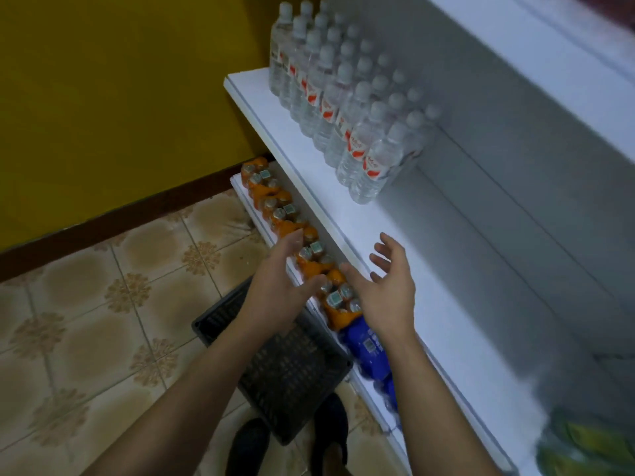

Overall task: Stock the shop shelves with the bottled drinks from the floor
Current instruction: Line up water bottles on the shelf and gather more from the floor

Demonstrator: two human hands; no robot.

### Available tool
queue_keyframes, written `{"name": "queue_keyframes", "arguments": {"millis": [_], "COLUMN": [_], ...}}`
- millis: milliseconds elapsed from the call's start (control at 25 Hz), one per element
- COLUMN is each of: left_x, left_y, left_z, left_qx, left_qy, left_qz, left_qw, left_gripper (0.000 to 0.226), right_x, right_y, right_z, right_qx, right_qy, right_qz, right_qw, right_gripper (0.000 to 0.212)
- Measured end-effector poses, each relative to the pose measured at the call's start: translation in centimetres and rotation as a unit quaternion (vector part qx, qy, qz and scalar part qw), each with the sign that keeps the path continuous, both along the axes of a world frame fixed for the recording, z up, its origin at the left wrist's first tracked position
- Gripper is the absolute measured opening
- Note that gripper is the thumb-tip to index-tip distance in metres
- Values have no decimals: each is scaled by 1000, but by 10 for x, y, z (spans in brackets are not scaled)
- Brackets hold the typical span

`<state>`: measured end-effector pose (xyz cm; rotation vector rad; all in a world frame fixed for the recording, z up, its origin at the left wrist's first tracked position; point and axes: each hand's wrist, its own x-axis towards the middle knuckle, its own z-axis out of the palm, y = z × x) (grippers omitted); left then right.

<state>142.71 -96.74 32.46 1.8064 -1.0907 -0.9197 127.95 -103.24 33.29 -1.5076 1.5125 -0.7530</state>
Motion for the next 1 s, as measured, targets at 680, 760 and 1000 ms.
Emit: {"name": "queue_keyframes", "arguments": {"millis": [680,760,1000], "left_x": [-87,-106,-165], "left_y": [159,172,225], "left_z": [110,114,126], "left_qx": [-44,-44,-61], "left_qy": [-26,-38,-36], "left_qz": [-338,-383,-452], "left_qw": [940,922,889], "left_gripper": [61,62,64], "right_x": [-101,-115,-164], "right_y": [266,294,377], "right_z": [102,105,108], "right_qx": [-38,-41,-49], "right_qy": [59,58,57], "right_qz": [-201,-232,-303], "right_qw": [977,970,950], "right_gripper": [79,79,77]}}
